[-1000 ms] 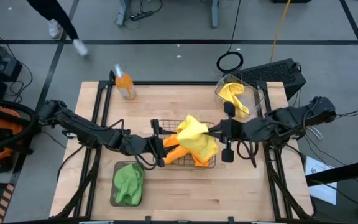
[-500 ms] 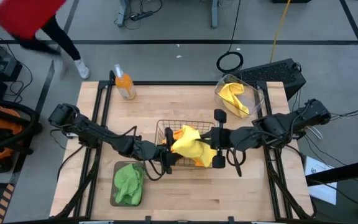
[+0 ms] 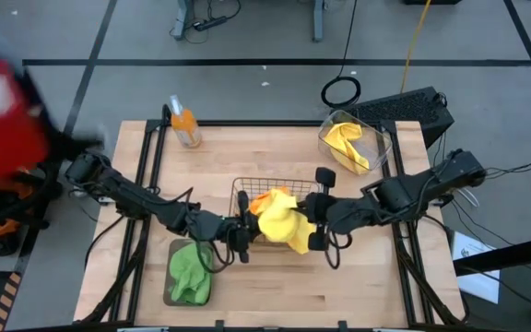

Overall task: Sort microfiber towel by color & place in baskets
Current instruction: Put the yellow microfiber towel into the transparent bin

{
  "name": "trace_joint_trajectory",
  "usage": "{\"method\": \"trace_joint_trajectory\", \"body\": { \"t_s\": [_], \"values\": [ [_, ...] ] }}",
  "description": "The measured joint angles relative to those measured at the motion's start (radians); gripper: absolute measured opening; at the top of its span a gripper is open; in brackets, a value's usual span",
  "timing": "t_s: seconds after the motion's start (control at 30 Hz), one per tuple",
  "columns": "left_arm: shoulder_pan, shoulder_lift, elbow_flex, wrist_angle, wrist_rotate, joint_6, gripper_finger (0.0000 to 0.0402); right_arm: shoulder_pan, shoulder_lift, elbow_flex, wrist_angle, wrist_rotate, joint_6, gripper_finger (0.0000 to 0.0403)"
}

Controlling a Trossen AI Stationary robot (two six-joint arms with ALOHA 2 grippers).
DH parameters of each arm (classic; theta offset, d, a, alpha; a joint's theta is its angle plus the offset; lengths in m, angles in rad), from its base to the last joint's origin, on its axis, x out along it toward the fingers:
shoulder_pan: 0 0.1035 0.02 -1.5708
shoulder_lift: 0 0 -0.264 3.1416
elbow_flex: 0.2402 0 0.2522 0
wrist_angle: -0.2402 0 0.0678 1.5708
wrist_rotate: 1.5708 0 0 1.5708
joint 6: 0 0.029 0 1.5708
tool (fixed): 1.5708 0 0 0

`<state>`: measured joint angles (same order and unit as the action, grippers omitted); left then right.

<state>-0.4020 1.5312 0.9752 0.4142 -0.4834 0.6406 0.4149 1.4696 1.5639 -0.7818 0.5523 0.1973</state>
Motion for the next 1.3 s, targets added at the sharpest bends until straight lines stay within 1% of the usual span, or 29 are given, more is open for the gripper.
{"method": "trace_joint_trajectory", "body": {
  "t_s": [0.17,0.23,0.3,0.4,0.47,0.67,0.77,0.87,0.93,1.03,1.23,1.3],
  "values": [
    [-0.017,-0.028,0.0,0.002,-0.015,-0.023,0.0006,0.012,0.069,0.0,0.002,0.0,0.032,0.0002],
    [-0.021,-0.029,0.0,0.017,-0.018,-0.03,0.0006,0.016,0.096,0.0,0.016,0.0,0.053,0.0011],
    [-0.026,-0.029,0.0,0.03,-0.024,-0.03,0.0006,0.019,0.124,0.0,0.021,0.0,0.087,0.0029],
    [-0.026,-0.029,0.0,0.051,-0.026,-0.032,0.0006,0.019,0.167,0.0,0.031,-0.001,0.126,0.0068],
    [-0.024,-0.029,0.0,0.051,-0.026,-0.033,0.0006,0.019,0.195,0.0,0.049,-0.001,0.131,0.0102],
    [-0.023,-0.029,0.0,0.055,-0.026,-0.033,0.0006,0.019,0.259,0.0,0.14,-0.003,0.086,0.0205],
    [-0.024,-0.029,0.0,0.055,-0.042,-0.032,0.0006,0.023,0.268,0.0,0.18,-0.008,0.057,0.0244],
    [-0.022,-0.029,0.0,0.049,-0.082,-0.031,0.0006,0.032,0.262,0.0,0.195,-0.013,0.049,0.0271],
    [-0.022,-0.029,0.0,0.043,-0.105,-0.025,0.0006,0.039,0.254,0.0,0.199,-0.026,0.049,0.0283],
    [-0.023,-0.029,0.0,0.04,-0.113,-0.024,0.0006,0.056,0.24,0.0,0.211,-0.031,0.049,0.0292],
    [-0.023,-0.029,0.0,0.041,-0.116,-0.024,0.0006,0.074,0.238,0.0,0.218,-0.031,0.045,0.0292],
    [-0.023,-0.029,0.0,0.041,-0.102,-0.024,0.0006,0.072,0.238,0.0,0.22,-0.027,0.043,0.0293]
  ]
}}
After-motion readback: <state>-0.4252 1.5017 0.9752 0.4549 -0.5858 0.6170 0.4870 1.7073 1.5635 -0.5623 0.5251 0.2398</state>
